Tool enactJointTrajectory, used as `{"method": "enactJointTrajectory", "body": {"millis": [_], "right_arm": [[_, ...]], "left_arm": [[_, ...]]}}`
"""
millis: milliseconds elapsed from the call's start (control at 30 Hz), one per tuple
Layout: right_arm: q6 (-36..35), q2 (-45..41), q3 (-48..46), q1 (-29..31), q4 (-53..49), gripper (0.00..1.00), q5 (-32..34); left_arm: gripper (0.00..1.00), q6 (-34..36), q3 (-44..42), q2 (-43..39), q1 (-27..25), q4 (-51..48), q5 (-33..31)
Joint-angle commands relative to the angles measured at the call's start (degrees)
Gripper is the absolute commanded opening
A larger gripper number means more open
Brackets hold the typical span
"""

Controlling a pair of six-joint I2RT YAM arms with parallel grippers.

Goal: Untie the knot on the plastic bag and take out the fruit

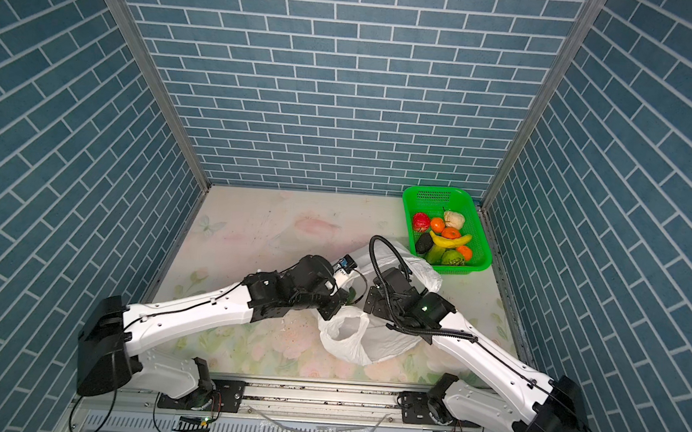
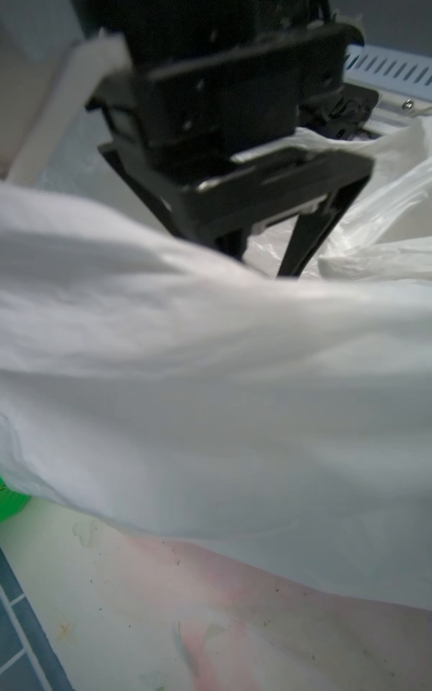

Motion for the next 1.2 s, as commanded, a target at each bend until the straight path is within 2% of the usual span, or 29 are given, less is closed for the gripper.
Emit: {"method": "enactJointTrajectory", "body": {"millis": [0,200,400,700,833,1000,1167], "right_arm": [[1.7,3.9,-3.2,0.0,10.1,0.96,-3.0],[4.0,12.7,-3.6,0.0,25.4,0.96,-7.7],[8.9,18.3,-4.7,0.3,35.7,0.97,-11.8],[9.6,23.6,-2.5,3.3,34.7,0.96,-13.4],[8.5,23.9,-3.6,4.7,38.9,0.96,-15.0],[4.5,26.2,-1.8,5.7,42.4,0.98,-21.2],[1.7,36.7,6.6,6.6,38.4,0.98,-30.3]], "left_arm": [[0.0,-3.0,-6.3,-2.4,0.2,6.0,1.8],[0.0,-1.2,-10.8,-3.9,1.8,9.9,4.7],[0.0,-0.8,-15.0,-7.2,3.8,12.4,6.9],[0.0,4.7,-11.1,-8.5,4.5,7.5,6.3],[0.0,7.2,-9.5,-9.0,4.9,5.0,6.3],[0.0,8.7,-9.3,-8.5,5.9,4.3,7.2],[0.0,9.3,-11.8,-9.5,7.0,4.2,8.4]]}}
